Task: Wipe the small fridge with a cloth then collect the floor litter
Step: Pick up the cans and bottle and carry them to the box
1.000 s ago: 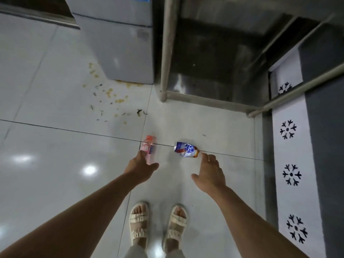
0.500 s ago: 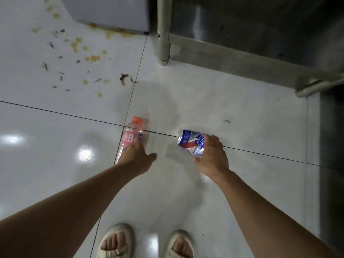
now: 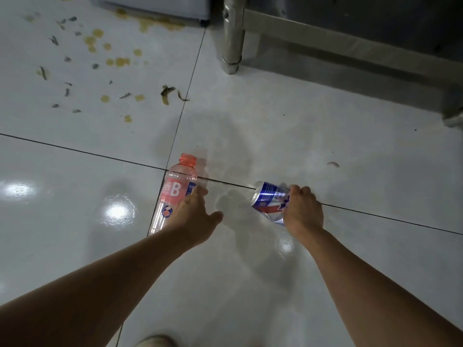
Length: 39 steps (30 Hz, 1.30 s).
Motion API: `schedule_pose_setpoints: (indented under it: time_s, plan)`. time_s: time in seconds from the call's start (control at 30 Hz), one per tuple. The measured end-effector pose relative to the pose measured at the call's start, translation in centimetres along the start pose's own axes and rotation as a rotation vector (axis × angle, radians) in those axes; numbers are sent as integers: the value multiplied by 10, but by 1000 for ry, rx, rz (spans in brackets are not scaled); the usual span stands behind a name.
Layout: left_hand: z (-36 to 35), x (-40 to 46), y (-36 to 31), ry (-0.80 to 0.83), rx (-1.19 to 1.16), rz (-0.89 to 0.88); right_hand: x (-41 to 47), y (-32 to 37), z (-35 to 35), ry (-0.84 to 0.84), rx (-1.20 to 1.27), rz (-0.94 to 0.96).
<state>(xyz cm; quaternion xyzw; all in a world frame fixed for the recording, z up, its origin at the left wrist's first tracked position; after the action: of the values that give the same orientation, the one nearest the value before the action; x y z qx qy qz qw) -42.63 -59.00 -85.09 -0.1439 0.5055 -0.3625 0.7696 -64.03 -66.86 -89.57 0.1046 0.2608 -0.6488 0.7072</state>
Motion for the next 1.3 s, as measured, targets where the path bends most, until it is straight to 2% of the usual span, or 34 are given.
schedule_pose_setpoints:
  time_s: [0.17, 0.37, 0.6, 0.8, 1.03, 1.3]
  plan:
    - [19, -10, 4, -63, -7, 3, -22, 23, 8, 70, 95, 36]
    - [41, -4, 42, -250, 16, 130, -38, 60, 25, 21, 212, 48]
    - [15, 18, 78, -235, -40, 214, -38, 89, 15, -61, 178, 74]
    - [7, 23, 81, -232, -63, 261, -43, 94, 11, -39, 212, 85]
    - [42, -34, 37, -194, -137, 260, -78, 75, 69, -31, 242, 26]
    - [118, -158, -82, -173, -132, 168, -166, 23, 220, -4, 288, -23]
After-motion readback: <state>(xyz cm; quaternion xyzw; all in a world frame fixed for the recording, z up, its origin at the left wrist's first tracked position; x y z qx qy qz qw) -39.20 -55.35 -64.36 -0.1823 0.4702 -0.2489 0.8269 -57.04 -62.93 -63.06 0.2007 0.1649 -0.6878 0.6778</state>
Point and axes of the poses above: each hand's wrist, its own x-axis towards the middle knuckle, its own z-axis out of the back of the hand, y = z × x, the point moved 3 cm from there along x, towards the middle knuckle, and after that the axes turned 13 degrees about -x, right-handed, at the moved point
